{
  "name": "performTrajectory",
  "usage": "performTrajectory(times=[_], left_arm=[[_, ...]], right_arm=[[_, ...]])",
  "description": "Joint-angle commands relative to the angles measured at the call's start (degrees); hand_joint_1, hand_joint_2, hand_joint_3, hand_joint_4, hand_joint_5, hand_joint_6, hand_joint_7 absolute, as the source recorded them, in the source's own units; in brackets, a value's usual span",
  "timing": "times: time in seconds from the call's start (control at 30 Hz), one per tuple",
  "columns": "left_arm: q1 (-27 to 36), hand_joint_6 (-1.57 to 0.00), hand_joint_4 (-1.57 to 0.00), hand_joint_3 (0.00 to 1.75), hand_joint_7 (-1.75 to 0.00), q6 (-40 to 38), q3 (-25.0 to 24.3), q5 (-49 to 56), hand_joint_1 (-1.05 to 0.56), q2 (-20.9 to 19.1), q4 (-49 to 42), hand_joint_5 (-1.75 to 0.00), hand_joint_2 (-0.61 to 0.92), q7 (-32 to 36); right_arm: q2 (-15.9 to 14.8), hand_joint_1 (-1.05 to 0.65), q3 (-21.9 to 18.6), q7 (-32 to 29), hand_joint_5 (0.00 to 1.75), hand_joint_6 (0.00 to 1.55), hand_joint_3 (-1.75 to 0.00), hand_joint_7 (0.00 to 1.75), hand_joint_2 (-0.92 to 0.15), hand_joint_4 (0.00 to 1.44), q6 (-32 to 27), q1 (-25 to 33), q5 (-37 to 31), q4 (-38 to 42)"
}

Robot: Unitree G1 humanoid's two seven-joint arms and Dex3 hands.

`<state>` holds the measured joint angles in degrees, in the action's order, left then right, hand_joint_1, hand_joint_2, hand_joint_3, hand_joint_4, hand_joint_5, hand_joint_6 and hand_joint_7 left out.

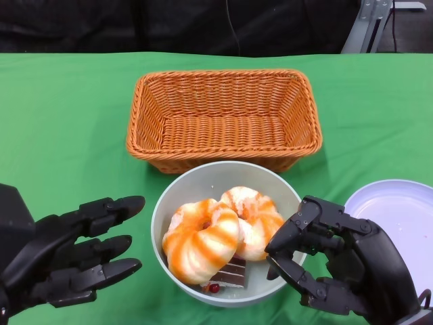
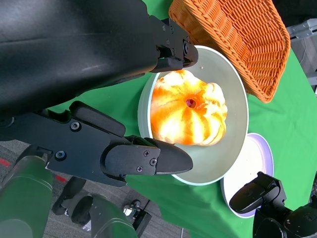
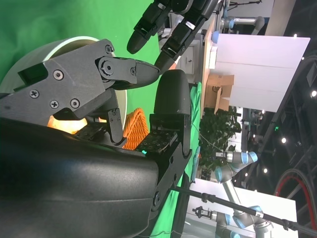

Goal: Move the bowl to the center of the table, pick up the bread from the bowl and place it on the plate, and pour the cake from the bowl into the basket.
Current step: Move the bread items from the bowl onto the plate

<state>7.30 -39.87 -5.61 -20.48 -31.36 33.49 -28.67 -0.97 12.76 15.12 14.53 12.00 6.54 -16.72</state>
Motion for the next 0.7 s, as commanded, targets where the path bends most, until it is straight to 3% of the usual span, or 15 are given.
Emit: performTrajectory(times=[0.03, 0.17, 0.6, 0.7], left_arm=[[-0.57, -0.14, -0.15, 0.3, -0.03, -0.32, -0.99, -0.06, -0.59, -0.51, 0.16, -0.04, 0.92, 0.54], [-3.7, -0.21, -0.25, 0.23, -0.05, 9.7, -4.22, 1.23, -0.58, 6.08, -6.8, -0.08, 0.92, 5.0], [-4.41, -0.26, -0.29, 0.21, -0.05, 13.16, -4.67, 1.13, -0.58, 8.09, -9.2, -0.09, 0.92, 5.59], [-4.54, -0.39, -0.42, 0.13, -0.08, 18.8, -6.66, -0.62, -0.52, 14.47, -11.52, -0.15, 0.92, 8.76]], right_arm=[[-0.06, -0.25, -0.02, -0.22, 1.43, 0.66, -0.58, 1.23, -0.71, 0.73, 0.67, 0.31, 0.25, -0.14], [-0.28, -0.26, -0.12, -0.02, 1.43, 0.67, -0.58, 1.23, -0.71, 0.73, 0.44, 0.29, 0.36, 0.08], [-0.24, -0.25, -0.19, -0.05, 1.42, 0.68, -0.58, 1.21, -0.71, 0.73, 0.77, 0.27, 0.26, 0.23], [-0.2, -0.25, -0.26, 0.15, 1.42, 0.68, -0.58, 1.21, -0.71, 0.74, 0.99, 0.2, 0.6, 0.64]])
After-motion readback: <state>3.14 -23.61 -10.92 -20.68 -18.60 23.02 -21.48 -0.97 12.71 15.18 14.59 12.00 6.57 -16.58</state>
